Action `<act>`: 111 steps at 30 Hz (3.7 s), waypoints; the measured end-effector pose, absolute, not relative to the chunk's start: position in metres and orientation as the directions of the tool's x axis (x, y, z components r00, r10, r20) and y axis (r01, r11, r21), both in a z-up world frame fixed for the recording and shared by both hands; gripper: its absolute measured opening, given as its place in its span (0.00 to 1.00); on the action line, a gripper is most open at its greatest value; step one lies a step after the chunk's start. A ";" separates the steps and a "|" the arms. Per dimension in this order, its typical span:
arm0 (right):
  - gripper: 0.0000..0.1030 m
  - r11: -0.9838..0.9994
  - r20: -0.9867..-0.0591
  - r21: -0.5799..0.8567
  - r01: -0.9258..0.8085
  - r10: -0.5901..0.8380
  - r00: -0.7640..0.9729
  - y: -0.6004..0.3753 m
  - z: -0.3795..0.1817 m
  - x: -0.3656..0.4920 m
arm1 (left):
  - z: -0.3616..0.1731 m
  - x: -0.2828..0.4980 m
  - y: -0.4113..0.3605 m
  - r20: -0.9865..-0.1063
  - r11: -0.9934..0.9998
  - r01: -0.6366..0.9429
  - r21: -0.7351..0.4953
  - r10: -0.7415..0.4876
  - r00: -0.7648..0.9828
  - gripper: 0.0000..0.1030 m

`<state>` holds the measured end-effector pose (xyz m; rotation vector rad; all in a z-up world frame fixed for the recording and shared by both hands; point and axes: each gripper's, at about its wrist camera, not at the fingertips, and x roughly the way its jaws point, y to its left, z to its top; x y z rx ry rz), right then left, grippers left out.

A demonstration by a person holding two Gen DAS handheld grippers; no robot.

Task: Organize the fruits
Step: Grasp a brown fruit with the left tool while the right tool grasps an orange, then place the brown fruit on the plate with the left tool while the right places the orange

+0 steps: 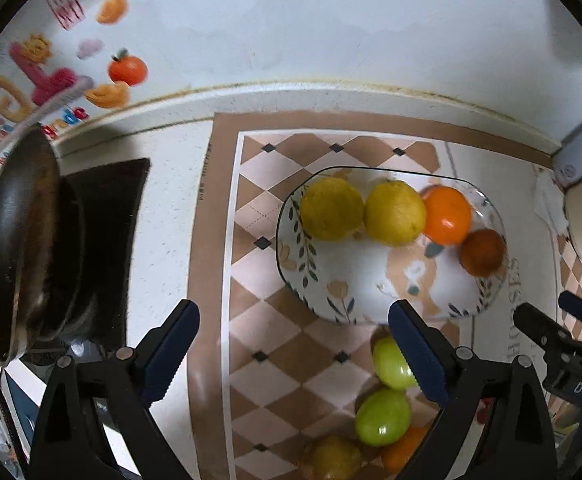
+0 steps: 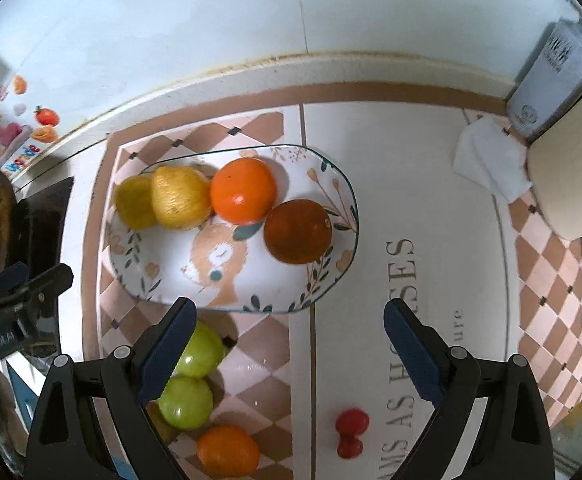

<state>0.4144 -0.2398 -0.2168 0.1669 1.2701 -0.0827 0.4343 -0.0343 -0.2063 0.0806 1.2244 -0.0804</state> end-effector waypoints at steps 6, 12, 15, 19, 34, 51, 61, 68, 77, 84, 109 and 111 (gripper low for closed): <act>0.94 0.991 -0.936 0.063 0.117 0.018 0.351 -0.225 -0.184 0.383 | -0.176 0.396 -0.033 -0.903 0.992 0.119 0.036 -0.019 0.429 0.94; 0.94 0.993 -0.912 0.071 0.099 0.024 0.409 -0.214 -0.149 0.357 | -0.152 0.371 -0.024 -0.880 0.994 0.109 -0.003 -0.054 0.471 0.94; 0.94 0.993 -0.898 0.068 0.093 0.021 0.440 -0.210 -0.132 0.344 | -0.140 0.358 -0.022 -0.870 0.994 0.112 -0.013 -0.067 0.489 0.94; 0.94 0.994 -0.885 0.068 0.091 0.018 0.465 -0.206 -0.115 0.330 | -0.125 0.343 -0.019 -0.856 0.993 0.114 -0.029 -0.083 0.510 0.94; 0.94 0.986 -0.882 0.138 0.092 0.080 0.464 -0.201 -0.111 0.312 | -0.122 0.330 -0.015 -0.856 0.994 0.108 -0.020 -0.072 0.512 0.94; 0.93 0.931 -0.938 0.329 0.158 0.341 -0.058 -0.191 -0.326 0.308 | -0.301 0.337 -0.002 -0.998 0.993 0.097 -0.067 -0.068 0.006 0.95; 0.66 0.956 -0.957 0.283 0.080 0.287 -0.043 -0.183 -0.342 0.298 | -0.332 0.332 -0.016 -0.978 0.978 0.069 -0.199 -0.193 -0.084 0.95; 0.66 0.964 -0.966 0.251 0.088 0.255 -0.041 -0.196 -0.339 0.288 | -0.349 0.330 -0.036 -0.964 0.961 0.115 -0.252 -0.239 -0.117 0.63; 0.67 0.953 -0.960 0.265 0.150 0.275 -0.047 -0.205 -0.340 0.292 | -0.345 0.331 -0.031 -0.988 0.977 0.150 -0.152 -0.146 -0.051 0.63; 0.67 0.969 -0.972 0.229 0.099 0.233 -0.040 -0.194 -0.339 0.301 | -0.345 0.328 -0.029 -0.990 0.979 0.152 -0.140 -0.136 -0.034 0.62; 0.66 0.923 -0.900 0.372 0.101 0.332 0.284 -0.178 -0.271 0.457 | -0.260 0.496 -0.028 -0.955 0.957 0.066 -0.284 -0.289 0.074 0.62; 0.66 0.922 -0.902 0.377 0.093 0.342 0.264 -0.171 -0.284 0.471 | -0.269 0.505 -0.029 -0.958 0.958 0.050 -0.281 -0.284 0.047 0.62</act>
